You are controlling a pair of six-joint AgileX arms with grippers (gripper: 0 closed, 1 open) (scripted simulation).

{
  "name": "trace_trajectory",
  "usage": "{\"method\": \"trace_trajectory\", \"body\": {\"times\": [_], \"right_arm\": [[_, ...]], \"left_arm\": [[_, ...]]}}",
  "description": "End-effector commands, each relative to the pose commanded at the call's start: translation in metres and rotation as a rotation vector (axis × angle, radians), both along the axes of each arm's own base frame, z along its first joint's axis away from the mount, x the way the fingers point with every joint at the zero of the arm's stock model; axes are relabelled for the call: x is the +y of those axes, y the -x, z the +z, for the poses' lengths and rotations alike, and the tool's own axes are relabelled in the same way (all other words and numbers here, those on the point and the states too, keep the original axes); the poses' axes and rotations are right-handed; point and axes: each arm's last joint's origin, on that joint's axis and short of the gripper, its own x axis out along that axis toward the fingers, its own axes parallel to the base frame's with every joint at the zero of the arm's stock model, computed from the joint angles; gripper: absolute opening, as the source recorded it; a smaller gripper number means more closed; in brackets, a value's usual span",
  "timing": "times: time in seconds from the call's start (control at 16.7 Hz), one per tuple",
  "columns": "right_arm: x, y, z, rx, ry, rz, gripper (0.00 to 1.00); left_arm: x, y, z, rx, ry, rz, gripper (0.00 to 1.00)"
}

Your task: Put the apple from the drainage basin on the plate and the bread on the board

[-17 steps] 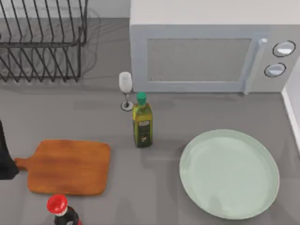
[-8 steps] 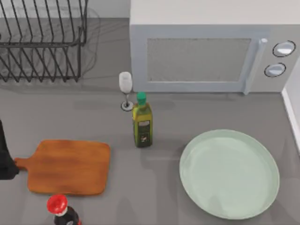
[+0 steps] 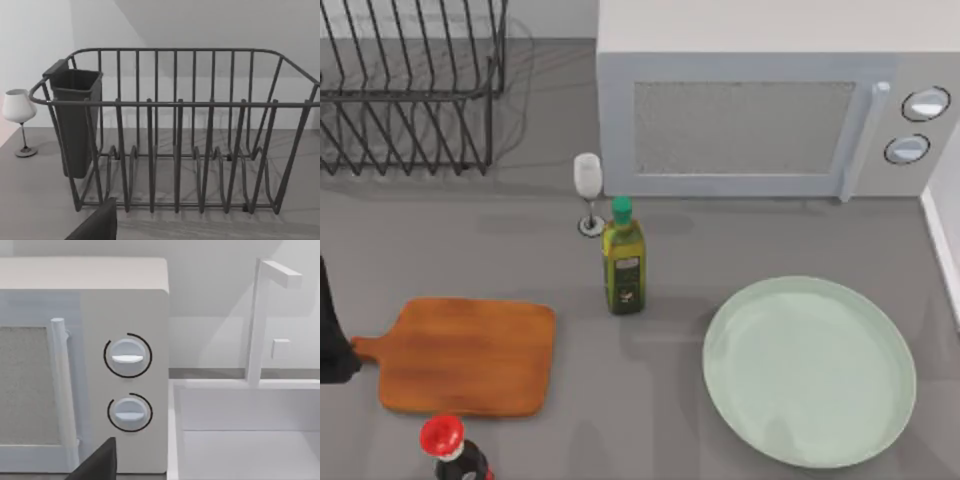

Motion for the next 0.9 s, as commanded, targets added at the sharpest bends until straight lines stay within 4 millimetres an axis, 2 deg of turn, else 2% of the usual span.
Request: {"method": "trace_trajectory", "body": {"times": [0.48, 0.72, 0.9], "right_arm": [[0.0, 0.0, 0.002, 0.007, 0.002, -0.002, 1.0], [-0.003, -0.003, 0.026, 0.114, 0.025, -0.026, 1.0], [-0.007, -0.018, 0.055, 0.282, 0.05, -0.052, 1.0]], "left_arm": [[0.0, 0.0, 0.0, 0.0, 0.0, 0.0, 1.0], [0.0, 0.0, 0.0, 0.0, 0.0, 0.0, 1.0], [0.0, 0.0, 0.0, 0.0, 0.0, 0.0, 1.0]]}}
